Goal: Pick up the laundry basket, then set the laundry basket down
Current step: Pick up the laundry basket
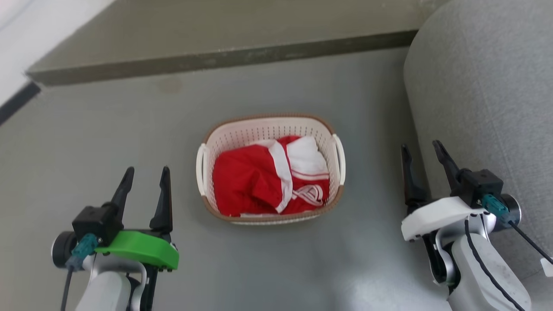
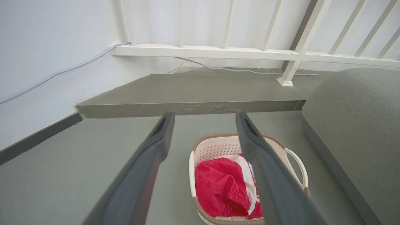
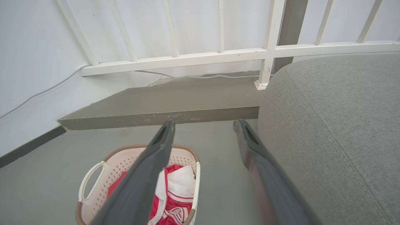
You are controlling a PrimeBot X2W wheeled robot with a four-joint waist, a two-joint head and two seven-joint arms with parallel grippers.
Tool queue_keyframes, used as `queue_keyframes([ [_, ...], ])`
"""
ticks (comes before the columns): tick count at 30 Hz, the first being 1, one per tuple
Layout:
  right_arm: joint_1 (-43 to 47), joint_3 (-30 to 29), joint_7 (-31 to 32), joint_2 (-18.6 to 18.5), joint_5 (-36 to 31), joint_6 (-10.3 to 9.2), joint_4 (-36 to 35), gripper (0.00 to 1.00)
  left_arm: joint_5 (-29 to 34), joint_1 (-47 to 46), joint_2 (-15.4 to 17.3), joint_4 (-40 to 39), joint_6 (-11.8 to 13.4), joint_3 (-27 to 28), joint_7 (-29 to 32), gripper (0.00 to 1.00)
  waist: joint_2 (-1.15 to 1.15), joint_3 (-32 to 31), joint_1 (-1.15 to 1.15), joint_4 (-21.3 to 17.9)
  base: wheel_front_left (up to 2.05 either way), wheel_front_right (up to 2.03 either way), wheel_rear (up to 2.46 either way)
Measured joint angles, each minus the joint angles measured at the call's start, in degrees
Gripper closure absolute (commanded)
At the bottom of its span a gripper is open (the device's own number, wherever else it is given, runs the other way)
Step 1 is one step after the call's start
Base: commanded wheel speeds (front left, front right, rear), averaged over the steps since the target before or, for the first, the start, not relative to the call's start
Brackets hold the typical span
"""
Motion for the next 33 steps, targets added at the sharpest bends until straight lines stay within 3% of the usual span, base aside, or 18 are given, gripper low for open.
queue_keyframes([
  [33,-12.72,1.75,-0.01,1.23,-3.03,-0.93,1.66,0.00,0.00,-12.26,0.84,0.52,-3.55,-0.08,0.00,0.00,0.00,24.05,0.01,-0.29,0.00,0.00,0.00],
])
